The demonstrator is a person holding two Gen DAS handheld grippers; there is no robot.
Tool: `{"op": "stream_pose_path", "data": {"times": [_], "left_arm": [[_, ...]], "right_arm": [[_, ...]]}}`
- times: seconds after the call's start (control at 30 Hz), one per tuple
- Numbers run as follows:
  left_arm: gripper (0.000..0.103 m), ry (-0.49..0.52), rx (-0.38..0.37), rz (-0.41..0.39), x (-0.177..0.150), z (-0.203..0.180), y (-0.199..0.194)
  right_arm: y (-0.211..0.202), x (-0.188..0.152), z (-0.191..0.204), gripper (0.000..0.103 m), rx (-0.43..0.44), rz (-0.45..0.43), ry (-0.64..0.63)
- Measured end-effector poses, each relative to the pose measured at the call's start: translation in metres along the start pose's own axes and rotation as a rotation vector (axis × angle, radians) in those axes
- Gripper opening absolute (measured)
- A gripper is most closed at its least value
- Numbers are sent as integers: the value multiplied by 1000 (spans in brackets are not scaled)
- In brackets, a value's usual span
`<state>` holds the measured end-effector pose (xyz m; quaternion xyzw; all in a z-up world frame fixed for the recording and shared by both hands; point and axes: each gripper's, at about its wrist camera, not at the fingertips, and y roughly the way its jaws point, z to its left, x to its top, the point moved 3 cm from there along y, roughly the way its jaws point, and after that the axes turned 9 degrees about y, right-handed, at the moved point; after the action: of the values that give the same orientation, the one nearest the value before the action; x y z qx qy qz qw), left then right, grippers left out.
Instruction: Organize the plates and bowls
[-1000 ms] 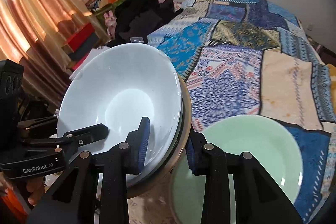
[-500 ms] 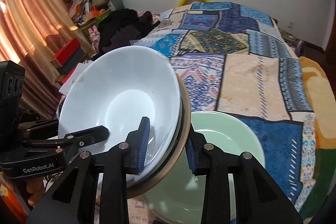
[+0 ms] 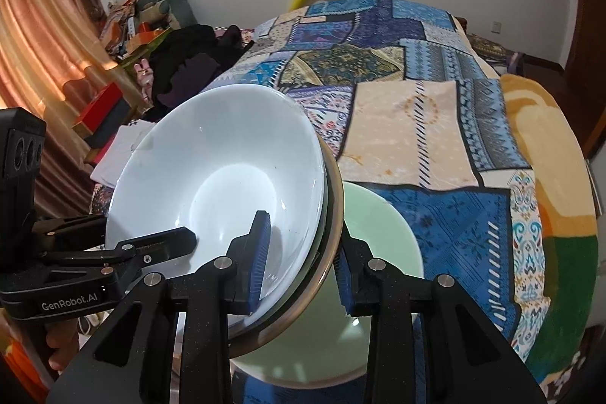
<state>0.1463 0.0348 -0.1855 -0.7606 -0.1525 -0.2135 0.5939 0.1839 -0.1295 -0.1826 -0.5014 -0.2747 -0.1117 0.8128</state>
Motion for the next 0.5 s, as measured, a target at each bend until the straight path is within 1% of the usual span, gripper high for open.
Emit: {"op": "stream_pose_path", "data": {"times": [0.5], "left_arm": [[42,42,-19,86,-3,-21,41]], "right_arm": [[14,-17,-35,29,-36,67,65]]}}
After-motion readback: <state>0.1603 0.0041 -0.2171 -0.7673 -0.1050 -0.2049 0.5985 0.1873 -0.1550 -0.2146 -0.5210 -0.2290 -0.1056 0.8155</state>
